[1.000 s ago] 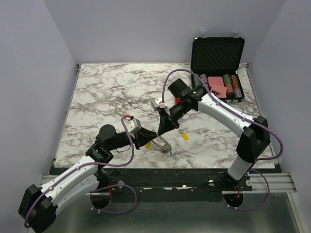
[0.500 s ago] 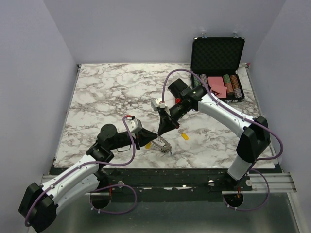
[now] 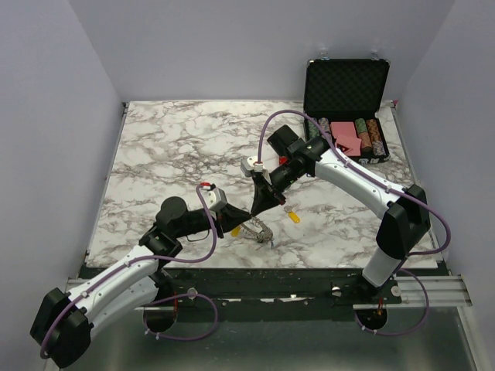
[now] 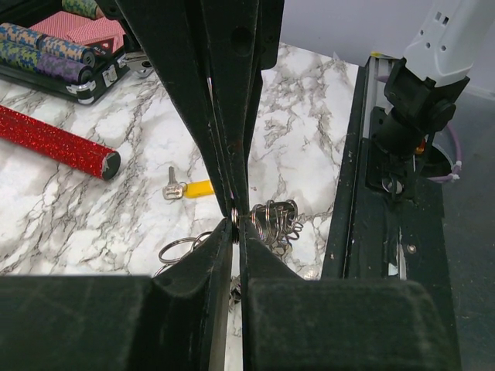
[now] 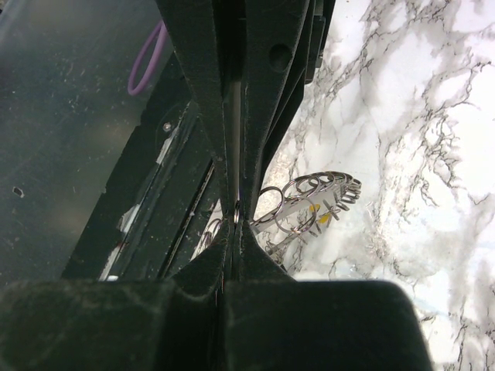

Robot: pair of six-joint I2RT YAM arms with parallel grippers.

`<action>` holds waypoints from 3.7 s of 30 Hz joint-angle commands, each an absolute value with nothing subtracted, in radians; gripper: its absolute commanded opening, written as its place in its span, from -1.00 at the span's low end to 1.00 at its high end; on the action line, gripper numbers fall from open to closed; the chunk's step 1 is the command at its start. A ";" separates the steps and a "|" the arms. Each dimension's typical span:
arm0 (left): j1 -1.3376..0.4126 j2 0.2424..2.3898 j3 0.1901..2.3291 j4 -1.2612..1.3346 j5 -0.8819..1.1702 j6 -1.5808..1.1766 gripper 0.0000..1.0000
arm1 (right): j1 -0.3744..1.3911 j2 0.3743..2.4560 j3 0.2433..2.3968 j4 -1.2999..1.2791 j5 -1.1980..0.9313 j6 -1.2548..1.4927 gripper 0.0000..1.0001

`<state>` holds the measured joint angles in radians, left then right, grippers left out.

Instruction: Put the keys on the keyring

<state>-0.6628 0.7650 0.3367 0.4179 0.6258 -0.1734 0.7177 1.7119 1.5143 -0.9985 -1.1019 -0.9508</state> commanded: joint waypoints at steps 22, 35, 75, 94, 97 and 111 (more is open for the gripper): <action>-0.663 0.684 0.324 0.437 0.684 -0.111 -1.00 | 0.706 1.671 1.525 -0.973 -1.187 -0.887 -0.09; -0.663 0.457 0.270 0.322 0.735 0.049 -1.00 | 0.650 1.526 1.405 -0.927 -1.244 -0.920 0.46; -0.664 0.555 0.275 0.434 0.604 -0.252 -1.00 | 0.749 1.666 1.454 -0.910 -1.218 -0.859 -0.14; -0.664 0.534 0.268 0.423 0.569 -0.284 -1.00 | 0.769 1.671 1.456 -0.882 -1.164 -0.816 -0.50; -0.664 0.537 0.270 0.416 0.565 -0.285 -1.00 | 0.769 1.669 1.456 -0.882 -1.161 -0.818 -0.49; -0.663 0.546 0.290 0.370 0.538 -0.318 -1.00 | 0.798 1.686 1.473 -0.881 -1.120 -0.802 -0.68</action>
